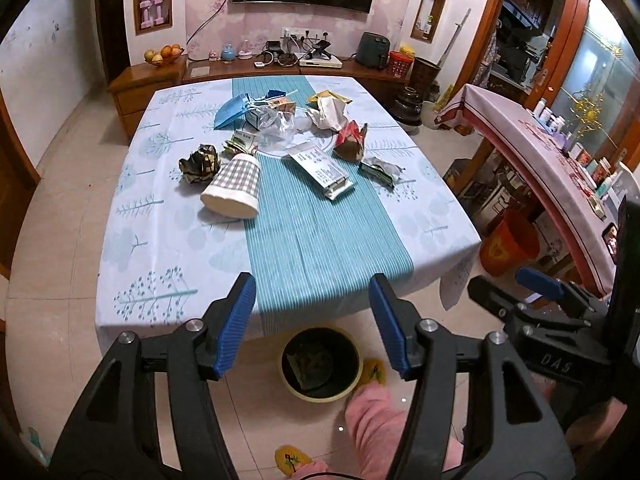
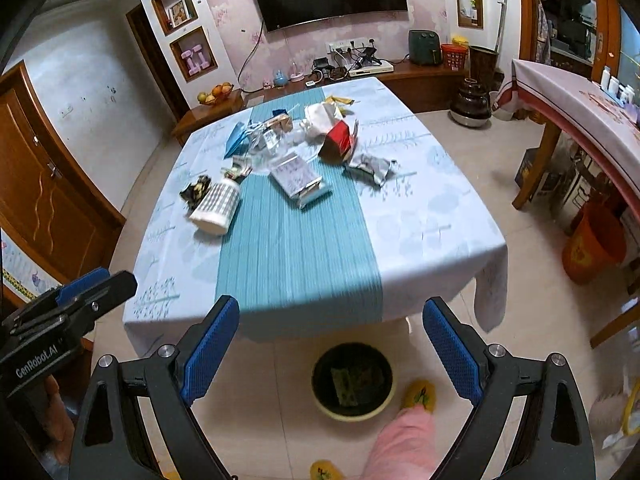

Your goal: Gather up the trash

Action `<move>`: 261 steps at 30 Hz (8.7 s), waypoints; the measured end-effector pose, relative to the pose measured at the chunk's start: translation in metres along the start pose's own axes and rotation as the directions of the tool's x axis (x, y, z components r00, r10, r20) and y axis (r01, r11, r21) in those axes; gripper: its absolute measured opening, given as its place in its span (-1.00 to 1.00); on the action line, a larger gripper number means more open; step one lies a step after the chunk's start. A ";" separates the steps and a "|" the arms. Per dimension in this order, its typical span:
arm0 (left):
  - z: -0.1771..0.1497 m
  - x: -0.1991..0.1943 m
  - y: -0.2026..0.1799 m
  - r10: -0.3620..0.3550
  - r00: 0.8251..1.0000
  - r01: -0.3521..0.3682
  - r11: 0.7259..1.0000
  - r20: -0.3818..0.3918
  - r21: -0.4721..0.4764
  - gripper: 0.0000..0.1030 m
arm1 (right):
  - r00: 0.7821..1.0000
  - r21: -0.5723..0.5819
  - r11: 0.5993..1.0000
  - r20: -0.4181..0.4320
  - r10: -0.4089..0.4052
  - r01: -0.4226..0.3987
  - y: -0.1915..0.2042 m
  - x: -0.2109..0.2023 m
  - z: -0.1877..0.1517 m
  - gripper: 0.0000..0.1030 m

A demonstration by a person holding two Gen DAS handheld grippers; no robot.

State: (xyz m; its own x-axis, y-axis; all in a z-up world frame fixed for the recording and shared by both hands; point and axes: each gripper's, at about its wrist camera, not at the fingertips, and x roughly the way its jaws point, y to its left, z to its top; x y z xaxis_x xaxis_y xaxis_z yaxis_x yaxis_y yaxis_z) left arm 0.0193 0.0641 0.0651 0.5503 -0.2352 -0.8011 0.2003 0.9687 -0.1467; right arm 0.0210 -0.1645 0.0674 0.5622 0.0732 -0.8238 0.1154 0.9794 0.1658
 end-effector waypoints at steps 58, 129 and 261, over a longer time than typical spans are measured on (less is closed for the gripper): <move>0.163 0.375 -0.028 0.108 0.887 -0.345 0.801 -0.449 -0.490 0.12 | 0.936 -0.485 0.834 -0.338 0.100 -0.264 -0.087 0.351 0.208 -0.61; -0.171 0.175 -0.021 -0.026 0.886 0.018 1.000 -0.463 -0.022 0.11 | 0.864 0.091 0.994 -0.493 0.104 -0.068 -0.053 0.177 -0.180 -0.73; 0.145 0.158 0.239 0.021 0.982 -0.039 0.995 -0.185 -0.094 0.58 | 0.890 0.209 0.948 -0.341 0.302 -0.242 0.153 0.324 0.128 0.37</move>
State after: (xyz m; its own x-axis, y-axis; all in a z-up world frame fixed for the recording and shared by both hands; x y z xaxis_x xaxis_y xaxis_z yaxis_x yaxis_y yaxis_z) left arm 0.2713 0.2470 -0.0126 0.3950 -0.1957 -0.8976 0.1017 0.9804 -0.1690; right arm 0.3251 -0.0145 -0.1047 0.2563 0.4255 -0.8679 0.1446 0.8709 0.4697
